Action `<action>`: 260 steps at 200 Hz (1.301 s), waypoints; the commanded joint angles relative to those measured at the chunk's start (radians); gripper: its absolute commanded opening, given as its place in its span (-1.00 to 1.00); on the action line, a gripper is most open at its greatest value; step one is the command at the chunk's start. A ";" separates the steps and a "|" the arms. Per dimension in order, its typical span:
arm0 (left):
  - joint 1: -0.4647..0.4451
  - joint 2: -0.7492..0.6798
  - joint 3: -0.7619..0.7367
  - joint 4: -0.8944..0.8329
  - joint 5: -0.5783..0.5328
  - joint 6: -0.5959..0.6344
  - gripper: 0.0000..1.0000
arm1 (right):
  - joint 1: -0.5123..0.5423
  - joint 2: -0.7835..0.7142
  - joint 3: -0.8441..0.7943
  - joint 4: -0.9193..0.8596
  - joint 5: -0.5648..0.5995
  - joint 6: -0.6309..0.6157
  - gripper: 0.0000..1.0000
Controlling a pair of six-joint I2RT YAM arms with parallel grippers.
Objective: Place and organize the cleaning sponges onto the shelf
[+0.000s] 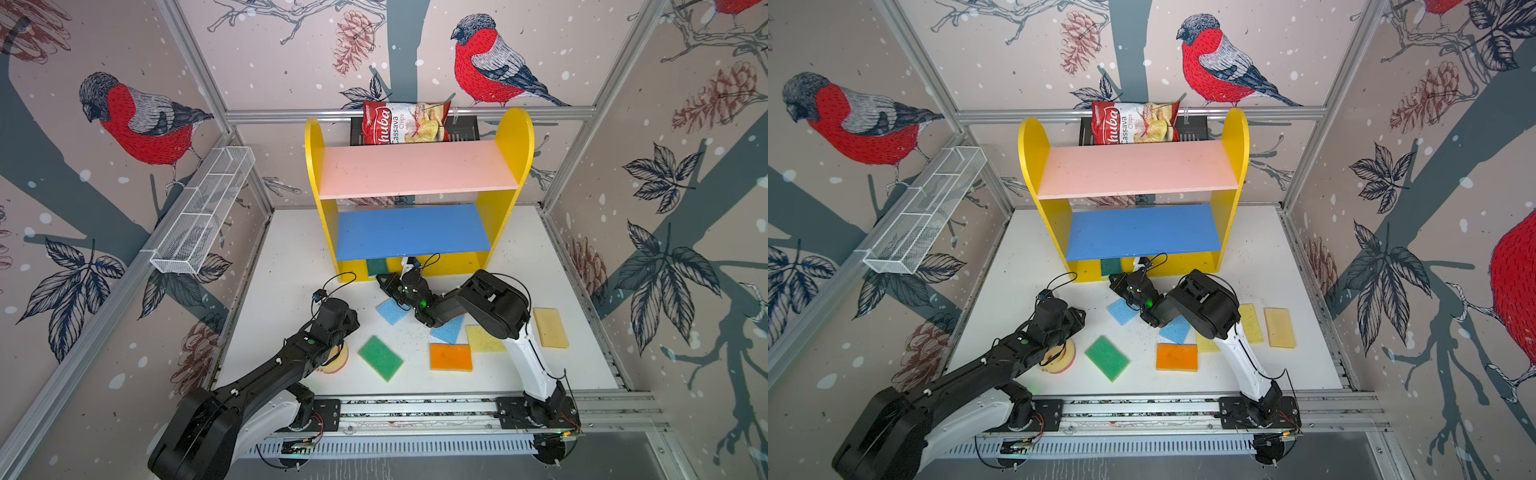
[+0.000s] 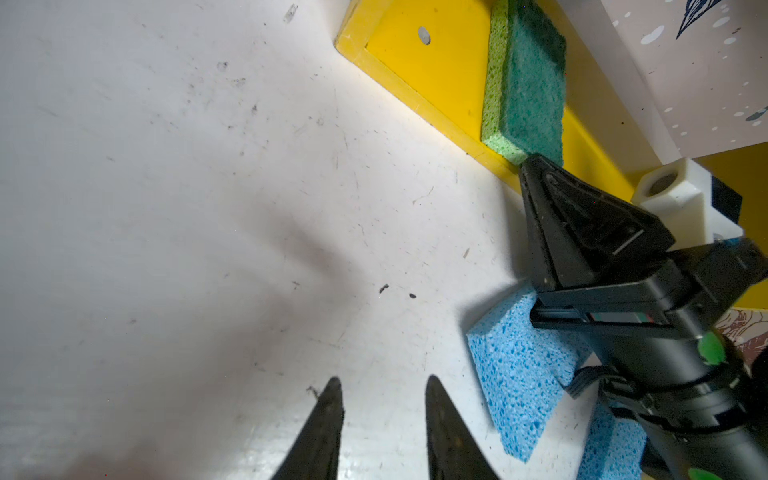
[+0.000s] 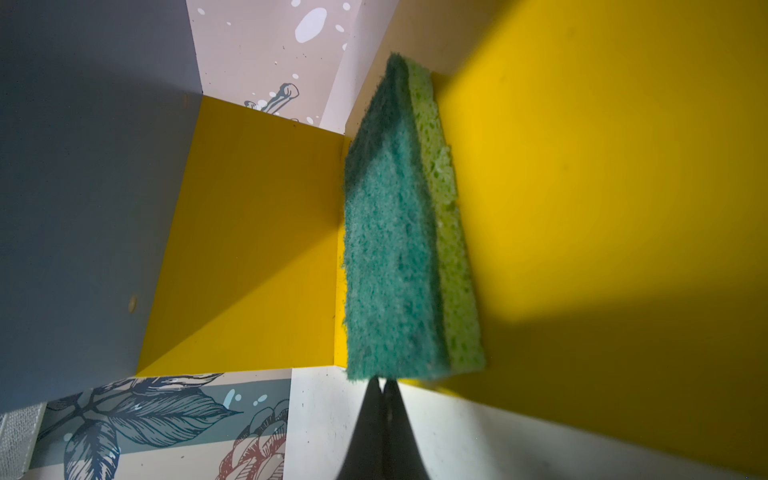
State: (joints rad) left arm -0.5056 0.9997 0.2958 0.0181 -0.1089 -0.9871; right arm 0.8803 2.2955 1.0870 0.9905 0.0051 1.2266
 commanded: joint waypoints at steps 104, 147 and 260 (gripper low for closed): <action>0.002 0.031 0.015 0.022 0.008 0.013 -0.31 | -0.012 0.036 0.010 -0.197 0.065 -0.047 -0.94; 0.002 0.039 0.020 0.020 0.005 0.018 -0.28 | 0.020 -0.064 -0.035 -0.237 0.118 -0.164 -0.93; 0.002 0.224 0.172 0.015 0.059 0.071 -0.14 | 0.056 -0.402 -0.258 -0.250 0.113 -0.424 -0.91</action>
State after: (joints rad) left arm -0.5056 1.1728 0.4332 0.0185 -0.0959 -0.9421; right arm 0.9283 1.9476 0.8513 0.7712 0.1226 0.9051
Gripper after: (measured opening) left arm 0.429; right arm 0.048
